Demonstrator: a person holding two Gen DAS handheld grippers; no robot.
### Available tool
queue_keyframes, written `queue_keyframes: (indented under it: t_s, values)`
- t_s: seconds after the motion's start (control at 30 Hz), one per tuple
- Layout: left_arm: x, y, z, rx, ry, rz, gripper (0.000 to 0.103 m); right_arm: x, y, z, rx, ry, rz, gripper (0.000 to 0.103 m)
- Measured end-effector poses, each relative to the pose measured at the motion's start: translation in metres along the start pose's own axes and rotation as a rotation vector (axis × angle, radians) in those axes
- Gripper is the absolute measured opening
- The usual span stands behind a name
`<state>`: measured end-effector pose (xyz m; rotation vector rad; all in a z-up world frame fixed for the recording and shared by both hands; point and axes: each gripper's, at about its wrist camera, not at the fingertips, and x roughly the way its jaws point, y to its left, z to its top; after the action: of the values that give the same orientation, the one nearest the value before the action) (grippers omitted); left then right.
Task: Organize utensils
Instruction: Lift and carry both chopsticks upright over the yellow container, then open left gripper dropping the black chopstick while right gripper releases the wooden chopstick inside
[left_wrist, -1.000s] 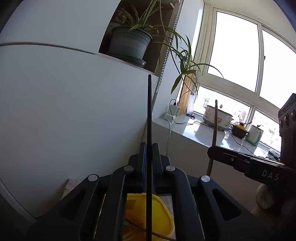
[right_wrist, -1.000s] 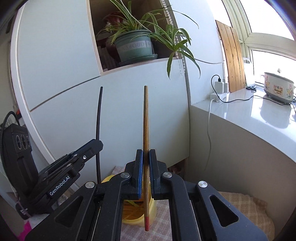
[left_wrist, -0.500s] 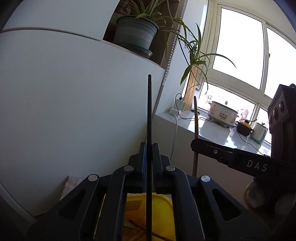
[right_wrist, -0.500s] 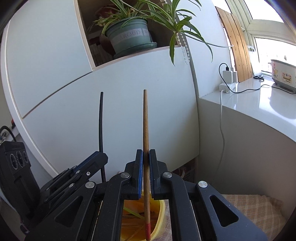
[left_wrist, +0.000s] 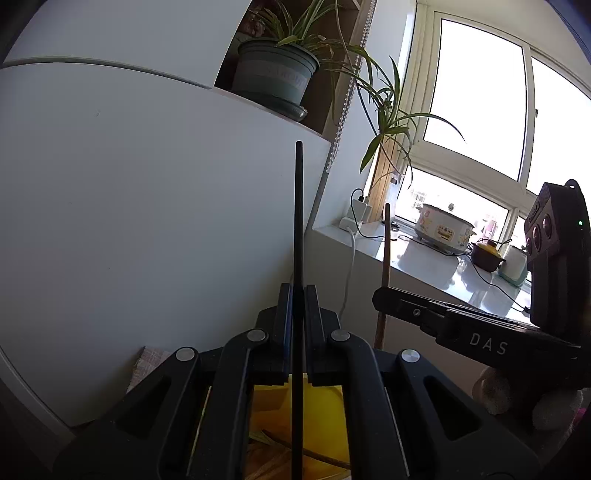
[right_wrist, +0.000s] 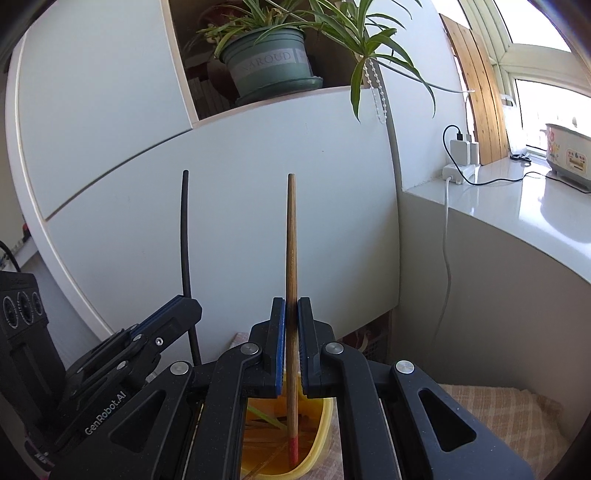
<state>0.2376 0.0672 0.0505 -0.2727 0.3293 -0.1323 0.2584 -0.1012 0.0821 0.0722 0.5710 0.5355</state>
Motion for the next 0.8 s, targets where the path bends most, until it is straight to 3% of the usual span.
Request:
queue_keyframes:
  t_s: [0.43,0.8]
  values:
    - [-0.014,0.005,-0.010,0.009,0.013,0.002,0.003,0.004,0.003,-0.027,-0.026,0.053,-0.020,0.005]
    - [-0.025,0.000,-0.032,0.023,0.083,-0.016,0.003,-0.006,0.003,-0.048,-0.041,0.081,-0.059,0.005]
